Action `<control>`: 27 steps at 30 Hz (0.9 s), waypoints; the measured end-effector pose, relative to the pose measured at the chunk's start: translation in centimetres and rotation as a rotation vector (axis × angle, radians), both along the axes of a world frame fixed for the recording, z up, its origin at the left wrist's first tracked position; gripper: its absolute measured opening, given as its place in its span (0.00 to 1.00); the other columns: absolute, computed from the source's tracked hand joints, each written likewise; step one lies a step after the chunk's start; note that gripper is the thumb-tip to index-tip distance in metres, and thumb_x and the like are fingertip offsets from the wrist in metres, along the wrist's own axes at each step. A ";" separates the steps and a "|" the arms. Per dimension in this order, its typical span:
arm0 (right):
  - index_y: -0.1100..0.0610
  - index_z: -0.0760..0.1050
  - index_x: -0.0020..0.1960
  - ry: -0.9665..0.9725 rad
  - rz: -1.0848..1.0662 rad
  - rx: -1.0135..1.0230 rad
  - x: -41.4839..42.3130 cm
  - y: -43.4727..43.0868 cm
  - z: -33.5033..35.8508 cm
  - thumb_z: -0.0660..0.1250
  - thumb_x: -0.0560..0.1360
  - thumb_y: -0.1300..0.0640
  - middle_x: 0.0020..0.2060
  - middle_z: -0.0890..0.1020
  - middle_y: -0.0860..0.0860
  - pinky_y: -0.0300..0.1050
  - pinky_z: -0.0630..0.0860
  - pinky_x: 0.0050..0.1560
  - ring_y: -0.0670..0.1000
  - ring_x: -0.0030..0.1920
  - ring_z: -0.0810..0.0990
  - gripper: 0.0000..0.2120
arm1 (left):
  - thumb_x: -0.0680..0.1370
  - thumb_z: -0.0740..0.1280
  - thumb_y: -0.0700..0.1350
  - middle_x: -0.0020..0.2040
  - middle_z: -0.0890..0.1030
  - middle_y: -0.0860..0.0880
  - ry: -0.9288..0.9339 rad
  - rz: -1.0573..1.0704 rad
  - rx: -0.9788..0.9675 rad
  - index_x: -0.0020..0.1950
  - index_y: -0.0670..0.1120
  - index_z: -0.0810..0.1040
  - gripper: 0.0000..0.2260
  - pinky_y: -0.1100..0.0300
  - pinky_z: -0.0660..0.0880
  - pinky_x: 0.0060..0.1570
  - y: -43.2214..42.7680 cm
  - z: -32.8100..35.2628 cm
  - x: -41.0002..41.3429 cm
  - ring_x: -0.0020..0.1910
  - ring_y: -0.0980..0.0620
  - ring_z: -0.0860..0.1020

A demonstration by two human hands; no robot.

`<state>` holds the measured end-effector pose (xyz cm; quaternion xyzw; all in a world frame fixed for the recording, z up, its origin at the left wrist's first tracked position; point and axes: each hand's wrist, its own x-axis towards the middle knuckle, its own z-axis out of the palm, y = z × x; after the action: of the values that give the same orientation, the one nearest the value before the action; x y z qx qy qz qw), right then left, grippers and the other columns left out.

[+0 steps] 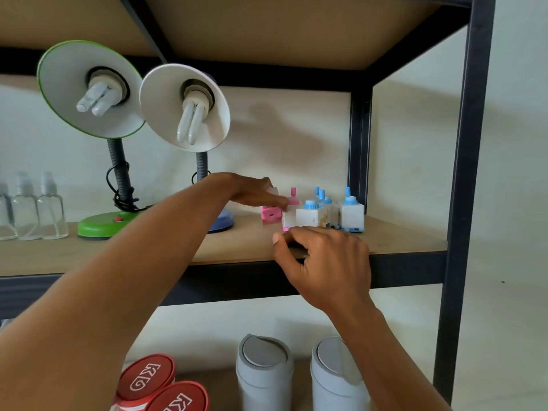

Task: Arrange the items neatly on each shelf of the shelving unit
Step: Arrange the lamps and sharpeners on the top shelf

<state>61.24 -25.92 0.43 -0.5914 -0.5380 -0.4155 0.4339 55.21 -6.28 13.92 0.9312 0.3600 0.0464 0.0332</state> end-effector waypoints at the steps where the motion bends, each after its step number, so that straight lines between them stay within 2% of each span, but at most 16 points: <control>1: 0.47 0.81 0.38 -0.005 0.001 0.008 0.1 0.0 0.0 0.56 0.80 0.36 0.31 0.81 0.43 0.39 0.72 0.36 0.44 0.32 0.77 0.23 | 0.69 0.68 0.72 0.62 0.75 0.51 0.036 -0.011 0.053 0.70 0.50 0.65 0.38 0.49 0.71 0.65 -0.2 0.1 0.1 0.61 0.46 0.73; 5: 0.47 0.82 0.39 -0.004 0.000 0.010 0.1 0.0 0.0 0.56 0.80 0.36 0.32 0.82 0.43 0.39 0.70 0.36 0.44 0.33 0.77 0.23 | 0.71 0.75 0.63 0.58 0.79 0.49 0.151 -0.050 0.199 0.66 0.48 0.72 0.30 0.56 0.73 0.52 -0.3 0.7 0.1 0.55 0.48 0.77; 7: 0.48 0.82 0.40 -0.001 -0.003 0.013 0.0 0.0 0.0 0.56 0.80 0.36 0.32 0.82 0.43 0.39 0.71 0.36 0.44 0.33 0.78 0.23 | 0.72 0.74 0.62 0.58 0.80 0.48 0.177 -0.030 0.186 0.66 0.46 0.73 0.30 0.56 0.72 0.53 -0.3 1.0 -0.1 0.57 0.46 0.77; 10: 0.48 0.83 0.40 0.001 -0.007 0.032 -0.1 0.1 0.0 0.57 0.79 0.37 0.31 0.83 0.43 0.39 0.73 0.36 0.45 0.32 0.78 0.23 | 0.71 0.74 0.65 0.57 0.80 0.47 0.188 0.007 0.133 0.68 0.46 0.69 0.34 0.50 0.74 0.62 -0.1 1.3 -0.3 0.59 0.43 0.78; 17: 0.47 0.83 0.41 0.031 -0.010 -0.006 -0.1 0.0 -0.1 0.56 0.79 0.36 0.32 0.82 0.42 0.39 0.71 0.38 0.44 0.34 0.78 0.22 | 0.66 0.72 0.73 0.51 0.84 0.48 0.148 0.001 0.108 0.54 0.50 0.79 0.30 0.57 0.75 0.46 1.4 1.1 -0.7 0.44 0.50 0.78; 19: 0.47 0.82 0.40 0.028 -0.009 -0.005 0.0 0.0 -0.1 0.56 0.79 0.36 0.32 0.82 0.42 0.39 0.71 0.38 0.44 0.34 0.77 0.22 | 0.66 0.70 0.73 0.50 0.84 0.50 0.131 -0.005 0.061 0.54 0.50 0.79 0.31 0.59 0.75 0.45 1.7 0.6 -0.9 0.44 0.51 0.79; 21: 0.47 0.82 0.40 0.027 0.002 -0.008 0.0 0.0 -0.1 0.56 0.80 0.36 0.32 0.82 0.42 0.39 0.71 0.38 0.44 0.34 0.78 0.22 | 0.63 0.68 0.75 0.51 0.84 0.50 0.126 -0.016 0.042 0.59 0.49 0.78 0.36 0.57 0.76 0.49 1.8 0.4 -0.9 0.48 0.50 0.80; 23: 0.47 0.82 0.41 0.026 0.014 -0.012 0.1 -0.1 -0.1 0.56 0.80 0.36 0.33 0.83 0.42 0.39 0.70 0.38 0.43 0.34 0.78 0.22 | 0.61 0.66 0.76 0.60 0.82 0.48 0.126 -0.023 0.067 0.70 0.49 0.73 0.46 0.52 0.75 0.60 1.8 0.3 -0.8 0.57 0.46 0.79; 25: 0.47 0.82 0.41 0.025 0.025 -0.017 0.2 -0.2 -0.1 0.56 0.80 0.36 0.33 0.83 0.42 0.38 0.70 0.38 0.43 0.35 0.78 0.22 | 0.62 0.68 0.75 0.76 0.70 0.47 0.124 -0.019 0.093 0.82 0.49 0.55 0.55 0.46 0.67 0.72 1.2 0.3 -0.6 0.72 0.43 0.71; 27: 0.47 0.82 0.41 0.021 0.043 -0.023 0.3 -0.4 0.0 0.57 0.81 0.36 0.34 0.83 0.42 0.38 0.70 0.38 0.44 0.35 0.79 0.22 | 0.64 0.70 0.74 0.82 0.55 0.48 0.104 -0.060 0.112 0.82 0.52 0.38 0.61 0.46 0.59 0.77 0.4 0.5 -0.6 0.79 0.43 0.60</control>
<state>61.55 -26.31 0.40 -0.5889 -0.5506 -0.3937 0.4416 54.66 -5.92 14.41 0.9431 0.3300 0.0171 -0.0361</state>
